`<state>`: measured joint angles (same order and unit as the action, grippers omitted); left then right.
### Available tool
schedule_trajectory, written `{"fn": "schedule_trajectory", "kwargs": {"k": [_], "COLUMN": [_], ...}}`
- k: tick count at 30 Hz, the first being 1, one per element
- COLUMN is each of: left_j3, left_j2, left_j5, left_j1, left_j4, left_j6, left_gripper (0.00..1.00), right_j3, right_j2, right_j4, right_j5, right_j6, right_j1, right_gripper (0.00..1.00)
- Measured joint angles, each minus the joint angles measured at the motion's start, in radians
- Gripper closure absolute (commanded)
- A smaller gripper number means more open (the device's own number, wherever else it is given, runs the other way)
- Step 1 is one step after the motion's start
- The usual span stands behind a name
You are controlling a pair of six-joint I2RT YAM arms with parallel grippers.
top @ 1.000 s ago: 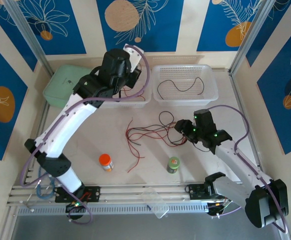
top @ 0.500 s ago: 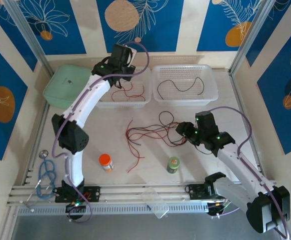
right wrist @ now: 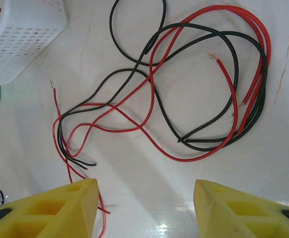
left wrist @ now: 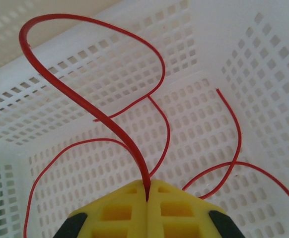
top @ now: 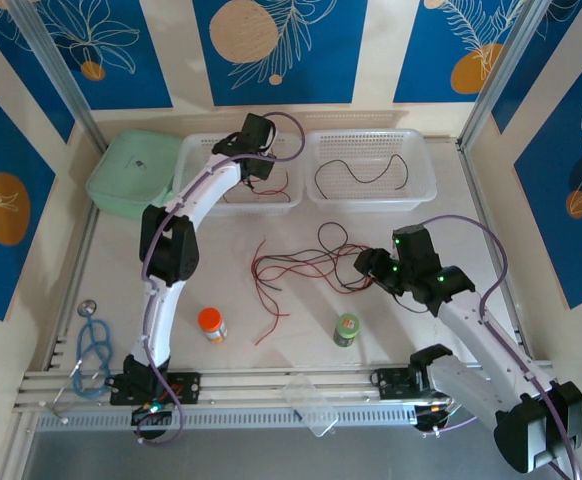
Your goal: Untangle the cables
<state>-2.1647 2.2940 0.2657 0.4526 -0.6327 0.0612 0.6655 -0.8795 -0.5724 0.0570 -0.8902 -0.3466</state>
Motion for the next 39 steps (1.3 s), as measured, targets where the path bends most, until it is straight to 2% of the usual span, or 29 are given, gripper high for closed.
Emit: {"fn": "schedule_trajectory", "kwargs": {"k": [7, 9, 10, 15, 19, 28, 35, 39], "left_j3": [0.101, 0.142, 0.161, 0.282, 0.297, 0.297, 0.306, 0.396], "left_j2": [0.0, -0.002, -0.004, -0.056, -0.111, -0.312, -0.479, -0.596], "left_j5": [-0.043, -0.057, -0.062, -0.092, -0.111, -0.151, -0.172, -0.193], "left_j1": [0.0, 0.0, 0.0, 0.0, 0.0, 0.0, 0.0, 0.0], "left_j4": [0.055, 0.068, 0.075, 0.101, 0.105, 0.117, 0.102, 0.098], "left_j6": [-0.008, -0.017, -0.024, -0.061, -0.071, -0.082, -0.087, -0.108], "left_gripper": [1.0, 0.97, 0.94, 0.58, 0.48, 0.33, 0.32, 0.31], "right_j3": [0.0, 0.0, 0.0, 0.0, 0.0, 0.096, 0.231, 0.296], "right_j2": [0.0, -0.001, -0.001, -0.016, -0.034, -0.148, -0.377, -0.518], "right_j4": [-0.002, -0.002, -0.002, -0.001, -0.001, -0.05, -0.1, -0.116], "right_j5": [0.0, 0.0, 0.0, 0.005, 0.01, 0.09, 0.154, 0.183], "right_j6": [0.0, 0.001, 0.001, 0.004, 0.005, 0.02, 0.034, 0.053], "right_j1": [0.0, 0.0, 0.0, -0.006, -0.021, -0.116, -0.187, -0.211], "right_gripper": [0.46, 0.46, 0.46, 0.46, 0.46, 0.45, 0.45, 0.46]}}
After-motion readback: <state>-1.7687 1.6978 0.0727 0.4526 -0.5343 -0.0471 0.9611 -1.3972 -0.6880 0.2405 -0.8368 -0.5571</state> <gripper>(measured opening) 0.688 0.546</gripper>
